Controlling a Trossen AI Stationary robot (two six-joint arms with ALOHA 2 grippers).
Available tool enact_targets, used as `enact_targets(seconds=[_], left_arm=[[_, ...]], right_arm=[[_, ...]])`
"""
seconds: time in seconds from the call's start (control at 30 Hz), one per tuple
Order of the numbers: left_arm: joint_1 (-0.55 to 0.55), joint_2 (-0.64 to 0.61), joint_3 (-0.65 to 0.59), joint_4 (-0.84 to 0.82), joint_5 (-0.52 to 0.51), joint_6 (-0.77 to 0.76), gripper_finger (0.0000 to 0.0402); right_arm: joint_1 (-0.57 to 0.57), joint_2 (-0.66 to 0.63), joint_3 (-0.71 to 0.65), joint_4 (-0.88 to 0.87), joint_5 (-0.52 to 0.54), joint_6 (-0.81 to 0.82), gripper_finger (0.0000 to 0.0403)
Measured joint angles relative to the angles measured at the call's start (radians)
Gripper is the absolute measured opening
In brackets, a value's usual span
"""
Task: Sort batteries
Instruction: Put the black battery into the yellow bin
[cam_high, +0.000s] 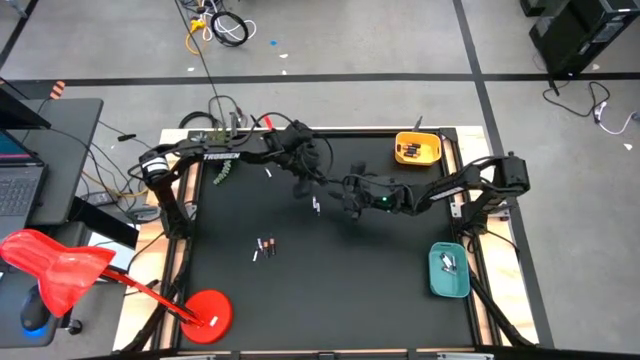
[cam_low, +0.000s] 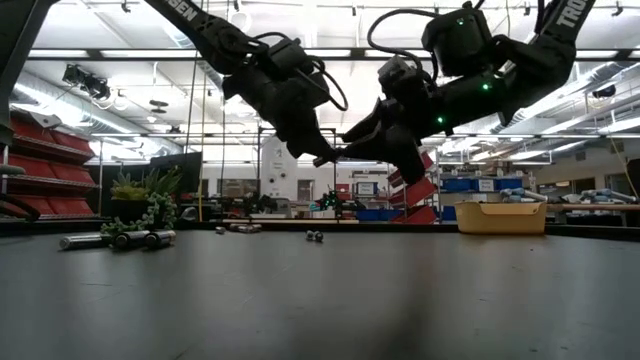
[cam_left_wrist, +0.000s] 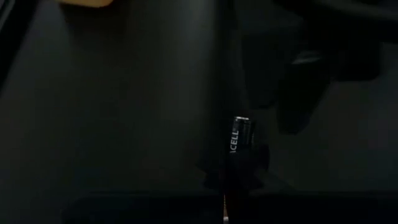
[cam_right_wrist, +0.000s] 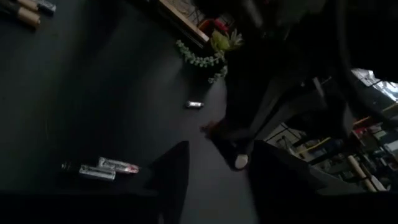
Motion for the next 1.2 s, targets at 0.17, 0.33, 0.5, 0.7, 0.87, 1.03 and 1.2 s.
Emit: enact_targets(seconds=[0.17, 0.33, 0.5, 0.7, 0.87, 1.03, 1.2], left_arm=[[-0.015, 0.000, 0.001, 0.017, 0.021, -0.022, 0.0000], [-0.039, 0.000, 0.001, 0.020, 0.021, -0.024, 0.0000], [-0.054, 0.000, 0.001, 0.033, 0.023, -0.042, 0.0000], [-0.060, 0.000, 0.001, 0.051, 0.021, -0.049, 0.0000], [-0.060, 0.000, 0.001, 0.045, 0.024, -0.049, 0.0000], [-0.060, -0.001, 0.001, 0.044, 0.027, -0.049, 0.0000], [-0.060, 0.000, 0.001, 0.044, 0.022, -0.046, 0.0000]], right_arm=[[0.000, 0.001, 0.000, -0.001, 0.000, 0.000, 0.0174], [0.000, 0.001, 0.000, -0.002, 0.000, -0.004, 0.0173], [0.000, 0.001, 0.000, -0.002, -0.008, -0.027, 0.0169], [0.000, 0.001, -0.001, -0.002, -0.028, -0.026, 0.0135], [0.000, 0.001, -0.002, -0.011, -0.029, -0.026, 0.0055], [-0.001, 0.001, -0.003, -0.017, -0.031, -0.007, 0.0011], [-0.001, 0.001, -0.003, -0.024, -0.027, 0.031, 0.0005]])
